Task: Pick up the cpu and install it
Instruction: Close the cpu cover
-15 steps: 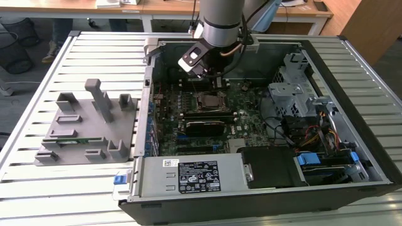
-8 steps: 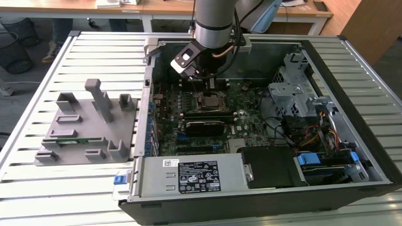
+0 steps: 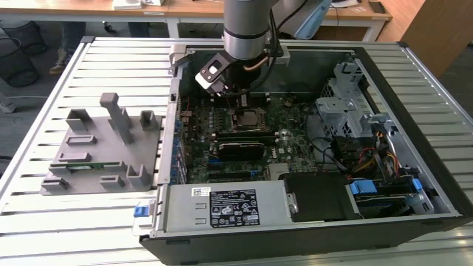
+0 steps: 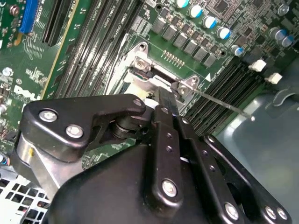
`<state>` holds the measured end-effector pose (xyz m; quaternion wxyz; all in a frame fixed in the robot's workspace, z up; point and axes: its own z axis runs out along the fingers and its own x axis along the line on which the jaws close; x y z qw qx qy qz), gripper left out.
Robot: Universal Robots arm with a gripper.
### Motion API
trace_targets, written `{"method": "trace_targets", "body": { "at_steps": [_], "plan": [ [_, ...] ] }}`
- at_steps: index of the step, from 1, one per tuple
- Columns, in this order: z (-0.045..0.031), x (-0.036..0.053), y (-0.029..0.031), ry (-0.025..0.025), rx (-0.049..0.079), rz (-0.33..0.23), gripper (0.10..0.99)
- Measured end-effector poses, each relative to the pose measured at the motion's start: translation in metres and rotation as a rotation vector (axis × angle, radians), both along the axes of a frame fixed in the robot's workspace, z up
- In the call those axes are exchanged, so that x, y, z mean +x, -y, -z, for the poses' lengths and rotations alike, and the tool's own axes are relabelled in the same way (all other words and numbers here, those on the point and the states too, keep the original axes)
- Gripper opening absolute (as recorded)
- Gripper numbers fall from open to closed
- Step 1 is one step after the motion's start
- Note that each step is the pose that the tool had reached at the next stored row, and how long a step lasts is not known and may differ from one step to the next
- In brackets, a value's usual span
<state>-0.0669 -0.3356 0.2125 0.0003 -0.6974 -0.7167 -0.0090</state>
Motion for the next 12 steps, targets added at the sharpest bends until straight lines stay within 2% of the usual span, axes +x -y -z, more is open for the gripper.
{"method": "trace_targets", "body": {
  "at_steps": [12],
  "plan": [
    [0.0128,-0.0005,-0.0002,0.0000,0.000,0.000,0.110]
  ]
}}
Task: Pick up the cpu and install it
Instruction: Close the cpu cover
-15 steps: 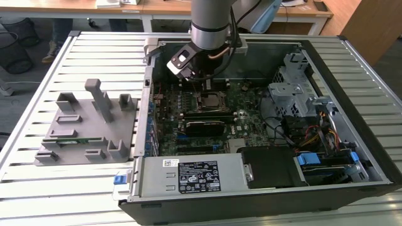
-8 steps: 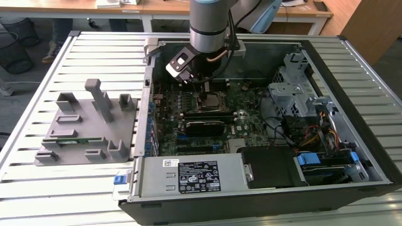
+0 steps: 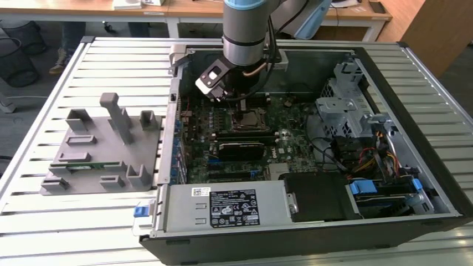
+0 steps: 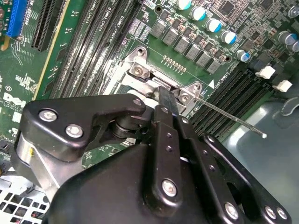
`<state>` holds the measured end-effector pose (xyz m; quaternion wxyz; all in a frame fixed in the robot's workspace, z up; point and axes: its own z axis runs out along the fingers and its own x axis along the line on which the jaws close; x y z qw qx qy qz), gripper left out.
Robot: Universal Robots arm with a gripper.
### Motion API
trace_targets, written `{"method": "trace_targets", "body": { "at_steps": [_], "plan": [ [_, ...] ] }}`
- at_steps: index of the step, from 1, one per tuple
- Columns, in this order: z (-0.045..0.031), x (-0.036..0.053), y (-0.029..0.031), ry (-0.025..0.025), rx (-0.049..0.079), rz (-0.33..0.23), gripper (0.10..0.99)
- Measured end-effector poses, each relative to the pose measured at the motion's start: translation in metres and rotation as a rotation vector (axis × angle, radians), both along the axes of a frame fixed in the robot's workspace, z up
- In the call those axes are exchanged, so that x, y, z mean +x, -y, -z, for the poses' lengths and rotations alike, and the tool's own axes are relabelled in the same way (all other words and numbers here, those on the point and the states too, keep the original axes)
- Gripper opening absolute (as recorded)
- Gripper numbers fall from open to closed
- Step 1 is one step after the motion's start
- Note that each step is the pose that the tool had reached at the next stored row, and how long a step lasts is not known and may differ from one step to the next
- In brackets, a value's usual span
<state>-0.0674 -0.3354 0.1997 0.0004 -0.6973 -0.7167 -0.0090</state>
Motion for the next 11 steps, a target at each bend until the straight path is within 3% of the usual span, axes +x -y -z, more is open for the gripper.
{"method": "trace_targets", "body": {
  "at_steps": [8,11],
  "plan": [
    [0.0017,0.0035,0.0001,-0.0002,0.000,0.000,0.110],
    [-0.0037,0.0038,-0.0002,0.0006,0.001,0.000,0.110]
  ]
}}
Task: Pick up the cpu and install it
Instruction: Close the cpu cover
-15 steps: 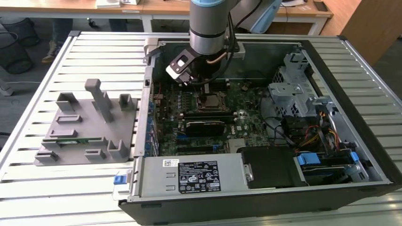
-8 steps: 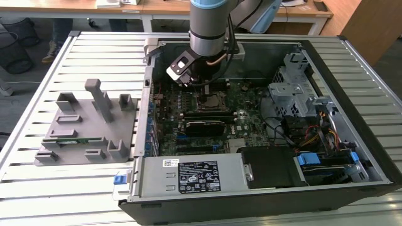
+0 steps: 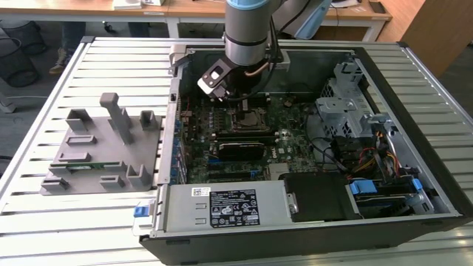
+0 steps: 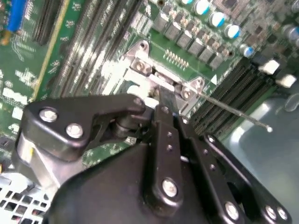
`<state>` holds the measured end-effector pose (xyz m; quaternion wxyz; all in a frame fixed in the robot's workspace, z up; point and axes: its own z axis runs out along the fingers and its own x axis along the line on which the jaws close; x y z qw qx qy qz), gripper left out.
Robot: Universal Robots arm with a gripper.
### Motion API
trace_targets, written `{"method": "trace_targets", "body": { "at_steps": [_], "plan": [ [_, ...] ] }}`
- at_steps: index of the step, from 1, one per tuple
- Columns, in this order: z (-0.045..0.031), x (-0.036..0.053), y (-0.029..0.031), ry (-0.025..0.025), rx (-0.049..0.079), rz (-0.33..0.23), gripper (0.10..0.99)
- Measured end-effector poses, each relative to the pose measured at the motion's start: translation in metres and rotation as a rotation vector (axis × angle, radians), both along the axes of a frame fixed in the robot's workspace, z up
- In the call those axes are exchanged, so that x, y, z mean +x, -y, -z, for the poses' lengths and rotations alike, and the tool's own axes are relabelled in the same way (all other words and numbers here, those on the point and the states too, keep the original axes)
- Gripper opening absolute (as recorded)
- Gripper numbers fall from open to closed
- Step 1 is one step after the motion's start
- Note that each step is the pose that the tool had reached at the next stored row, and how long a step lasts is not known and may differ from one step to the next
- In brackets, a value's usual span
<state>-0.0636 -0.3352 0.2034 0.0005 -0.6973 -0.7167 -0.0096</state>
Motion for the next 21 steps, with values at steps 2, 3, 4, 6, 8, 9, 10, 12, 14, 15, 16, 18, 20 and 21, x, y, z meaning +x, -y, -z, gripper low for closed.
{"method": "trace_targets", "body": {
  "at_steps": [2,3,4,6,8,9,10,12,14,15,16,18,20,21],
  "plan": [
    [-0.0069,-0.0001,0.0002,-0.0008,-0.001,0.000,0.110],
    [-0.0083,-0.0001,0.0002,-0.0008,-0.001,0.000,0.110],
    [-0.0084,0.0002,0.0002,-0.0007,-0.001,0.000,0.110],
    [-0.0085,0.0025,0.0002,-0.0009,-0.001,0.000,0.110],
    [-0.0084,0.0064,0.0002,-0.0009,-0.001,0.000,0.110],
    [-0.0084,0.0085,0.0002,-0.0008,-0.001,0.000,0.110],
    [-0.0084,0.0103,0.0002,-0.0009,-0.001,0.000,0.110],
    [-0.0084,0.0129,0.0002,-0.0009,-0.001,0.000,0.110],
    [-0.0084,0.0158,0.0002,-0.0009,-0.001,0.000,0.110],
    [-0.0084,0.0171,0.0002,-0.0008,-0.001,0.000,0.110],
    [-0.0084,0.0184,0.0002,-0.0008,-0.001,0.000,0.110],
    [-0.0083,0.0208,0.0002,-0.0008,-0.001,0.000,0.110],
    [-0.0084,0.0227,0.0002,-0.0009,-0.001,0.000,0.110],
    [-0.0084,0.0235,0.0002,-0.0008,-0.001,0.000,0.110]
  ]
}}
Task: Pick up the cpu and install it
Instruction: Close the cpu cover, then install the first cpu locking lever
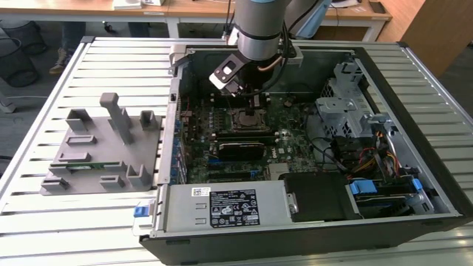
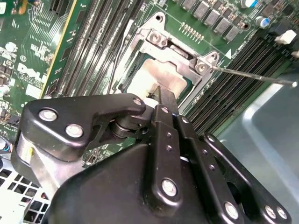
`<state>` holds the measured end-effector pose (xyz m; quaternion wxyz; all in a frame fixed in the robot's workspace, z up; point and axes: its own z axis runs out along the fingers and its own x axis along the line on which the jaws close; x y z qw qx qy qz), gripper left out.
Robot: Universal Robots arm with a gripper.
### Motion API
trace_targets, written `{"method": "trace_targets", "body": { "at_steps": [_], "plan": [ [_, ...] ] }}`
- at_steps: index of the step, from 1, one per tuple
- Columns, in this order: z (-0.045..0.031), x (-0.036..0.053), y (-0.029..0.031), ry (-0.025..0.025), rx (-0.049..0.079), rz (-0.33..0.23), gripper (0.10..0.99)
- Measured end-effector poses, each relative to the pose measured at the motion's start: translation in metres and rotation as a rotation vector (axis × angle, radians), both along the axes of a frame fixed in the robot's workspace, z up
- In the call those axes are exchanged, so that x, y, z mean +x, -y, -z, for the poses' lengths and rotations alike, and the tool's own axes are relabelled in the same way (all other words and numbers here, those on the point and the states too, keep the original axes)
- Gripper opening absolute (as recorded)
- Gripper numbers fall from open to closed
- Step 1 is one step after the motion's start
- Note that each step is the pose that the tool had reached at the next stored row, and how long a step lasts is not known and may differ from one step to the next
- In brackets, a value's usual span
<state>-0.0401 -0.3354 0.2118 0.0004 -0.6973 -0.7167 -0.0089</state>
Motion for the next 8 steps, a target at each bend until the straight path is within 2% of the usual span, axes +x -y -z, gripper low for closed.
{"method": "trace_targets", "body": {
  "at_steps": [8],
  "plan": [
    [-0.0001,0.0022,-0.0001,0.0000,0.000,0.000,0.110]
  ]
}}
